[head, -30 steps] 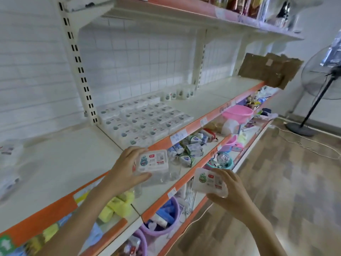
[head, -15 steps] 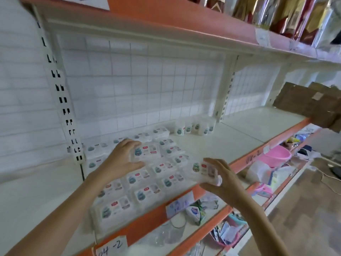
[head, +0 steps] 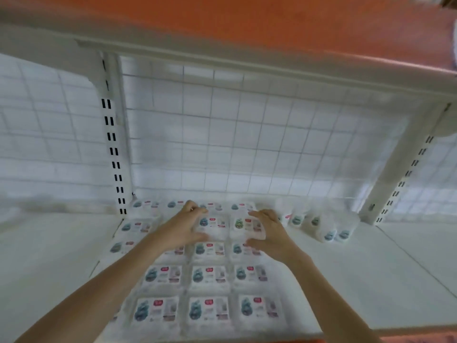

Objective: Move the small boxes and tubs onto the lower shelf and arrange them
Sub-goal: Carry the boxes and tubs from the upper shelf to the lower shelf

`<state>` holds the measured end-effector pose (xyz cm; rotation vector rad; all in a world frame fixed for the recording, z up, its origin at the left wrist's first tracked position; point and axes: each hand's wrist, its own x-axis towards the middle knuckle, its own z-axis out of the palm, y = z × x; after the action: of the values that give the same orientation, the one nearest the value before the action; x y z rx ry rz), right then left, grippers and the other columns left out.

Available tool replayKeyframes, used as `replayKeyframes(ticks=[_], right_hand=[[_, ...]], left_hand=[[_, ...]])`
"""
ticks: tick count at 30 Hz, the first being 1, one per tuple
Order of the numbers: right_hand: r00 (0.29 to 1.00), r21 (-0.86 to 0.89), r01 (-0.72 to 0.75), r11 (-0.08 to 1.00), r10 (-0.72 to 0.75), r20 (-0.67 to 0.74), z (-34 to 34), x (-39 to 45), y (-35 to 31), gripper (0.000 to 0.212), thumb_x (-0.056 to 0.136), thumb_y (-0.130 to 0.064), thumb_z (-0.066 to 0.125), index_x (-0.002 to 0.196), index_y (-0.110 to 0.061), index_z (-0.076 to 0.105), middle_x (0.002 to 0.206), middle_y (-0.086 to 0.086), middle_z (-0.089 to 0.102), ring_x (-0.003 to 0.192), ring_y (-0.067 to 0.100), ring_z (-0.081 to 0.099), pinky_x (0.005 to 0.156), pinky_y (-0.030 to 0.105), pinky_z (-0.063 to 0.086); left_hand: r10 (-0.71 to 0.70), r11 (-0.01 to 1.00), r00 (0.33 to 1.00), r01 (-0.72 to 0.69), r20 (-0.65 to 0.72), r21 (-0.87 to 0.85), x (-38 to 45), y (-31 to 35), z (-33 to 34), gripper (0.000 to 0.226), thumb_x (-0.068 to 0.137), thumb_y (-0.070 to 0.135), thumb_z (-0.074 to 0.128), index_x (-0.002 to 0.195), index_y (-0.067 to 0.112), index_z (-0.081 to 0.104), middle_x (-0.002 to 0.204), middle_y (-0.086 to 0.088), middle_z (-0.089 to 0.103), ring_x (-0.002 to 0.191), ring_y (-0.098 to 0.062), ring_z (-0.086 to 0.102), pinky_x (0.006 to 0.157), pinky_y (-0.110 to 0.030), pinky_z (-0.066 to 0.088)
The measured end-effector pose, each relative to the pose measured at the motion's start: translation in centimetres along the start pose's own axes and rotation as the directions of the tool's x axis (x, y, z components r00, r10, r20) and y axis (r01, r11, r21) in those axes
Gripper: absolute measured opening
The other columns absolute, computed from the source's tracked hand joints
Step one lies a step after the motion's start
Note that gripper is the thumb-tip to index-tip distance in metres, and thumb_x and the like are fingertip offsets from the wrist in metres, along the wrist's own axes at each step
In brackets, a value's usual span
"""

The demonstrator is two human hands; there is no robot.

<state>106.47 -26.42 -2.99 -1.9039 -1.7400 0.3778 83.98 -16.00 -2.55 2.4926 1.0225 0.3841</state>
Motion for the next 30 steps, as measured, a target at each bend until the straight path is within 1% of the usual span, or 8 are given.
replayKeyframes(ticks=[4, 7, 13, 15, 20, 24, 27, 30], right_hand=[[0.994, 0.068, 0.092, 0.993, -0.095, 0.043, 0.6, 1.0, 1.9, 0.066, 0.082, -0.022, 0.068, 0.137, -0.019, 0.032, 0.134, -0.003, 0.02, 0.111, 0.004, 0.03, 0.083, 0.0, 0.028], [0.99, 0.198, 0.141, 0.97, -0.135, -0.041, 1.3, 0.9, 2.8, 0.053, 0.08, -0.02, 0.07, 0.127, -0.014, 0.045, 0.127, -0.002, 0.024, 0.102, -0.006, 0.036, 0.07, -0.005, 0.037], [0.988, 0.33, 0.097, 0.939, -0.049, -0.149, 2.2, 1.3, 3.5, 0.04, 0.082, -0.022, 0.068, 0.119, -0.015, 0.055, 0.125, -0.002, 0.039, 0.104, 0.004, 0.042, 0.088, 0.005, 0.036], [0.987, 0.338, 0.093, 0.937, -0.042, -0.156, 2.3, 1.4, 3.4, 0.04, 0.083, -0.023, 0.067, 0.12, -0.015, 0.054, 0.125, -0.003, 0.04, 0.105, 0.006, 0.042, 0.091, 0.015, 0.035], [0.992, 0.392, 0.054, 0.918, -0.006, -0.123, 2.4, 1.8, 3.6, 0.041, 0.083, -0.024, 0.068, 0.119, -0.014, 0.053, 0.128, -0.001, 0.043, 0.11, 0.013, 0.048, 0.091, 0.02, 0.042], [0.996, 0.439, 0.016, 0.898, 0.023, -0.082, 2.3, 2.2, 3.6, 0.039, 0.081, -0.021, 0.069, 0.116, -0.015, 0.052, 0.126, -0.001, 0.042, 0.112, 0.017, 0.049, 0.078, 0.009, 0.044], [0.996, 0.468, -0.011, 0.883, 0.052, -0.075, 2.5, 2.2, 3.4, 0.039, 0.081, -0.019, 0.07, 0.115, -0.014, 0.051, 0.126, 0.001, 0.042, 0.112, 0.019, 0.051, 0.083, 0.022, 0.049], [0.994, 0.528, -0.047, 0.848, 0.091, -0.058, 2.6, 2.1, 2.8, 0.04, 0.081, -0.015, 0.069, 0.116, -0.013, 0.05, 0.126, 0.004, 0.042, 0.104, 0.016, 0.051, 0.061, 0.01, 0.048]], left_hand=[[-0.079, 0.995, 0.984, 0.089, -0.162, 0.053, -0.7, 0.4, 1.3, 0.071, 0.078, 0.05, 0.065, 0.136, 0.019, 0.037, 0.128, 0.004, 0.033, 0.101, -0.008, 0.046, 0.084, -0.021, 0.041], [-0.116, 0.993, 0.959, 0.12, -0.26, -0.002, -1.2, 0.4, 2.3, 0.06, 0.079, 0.046, 0.066, 0.128, 0.018, 0.045, 0.125, 0.007, 0.039, 0.11, -0.007, 0.043, 0.085, -0.015, 0.034], [-0.167, 0.986, 0.919, 0.152, -0.358, -0.068, -1.0, 0.7, 3.1, 0.045, 0.081, 0.031, 0.069, 0.12, 0.014, 0.053, 0.117, 0.004, 0.049, 0.103, -0.008, 0.049, 0.086, -0.012, 0.035], [-0.165, 0.986, 0.912, 0.154, -0.375, -0.058, -0.9, 0.7, 3.3, 0.044, 0.081, 0.031, 0.068, 0.119, 0.013, 0.054, 0.112, 0.006, 0.049, 0.101, -0.007, 0.05, 0.086, -0.013, 0.035], [-0.165, 0.985, 0.924, 0.172, -0.345, -0.012, -0.6, 0.6, 3.2, 0.041, 0.081, 0.032, 0.067, 0.115, 0.012, 0.054, 0.111, 0.002, 0.051, 0.098, -0.009, 0.05, 0.084, -0.015, 0.037], [-0.181, 0.979, 0.932, 0.2, -0.313, 0.03, -0.2, 0.5, 3.0, 0.042, 0.082, 0.032, 0.067, 0.116, 0.012, 0.053, 0.115, -0.001, 0.052, 0.101, -0.012, 0.05, 0.084, -0.018, 0.037], [-0.184, 0.977, 0.937, 0.207, -0.297, 0.048, -0.1, 0.6, 2.9, 0.043, 0.083, 0.032, 0.066, 0.117, 0.01, 0.051, 0.116, -0.004, 0.051, 0.103, -0.015, 0.05, 0.083, -0.021, 0.038], [-0.215, 0.971, 0.934, 0.235, -0.286, 0.04, -0.2, 0.6, 3.1, 0.045, 0.082, 0.034, 0.066, 0.117, 0.01, 0.05, 0.118, -0.004, 0.051, 0.105, -0.016, 0.05, 0.091, -0.029, 0.041]])
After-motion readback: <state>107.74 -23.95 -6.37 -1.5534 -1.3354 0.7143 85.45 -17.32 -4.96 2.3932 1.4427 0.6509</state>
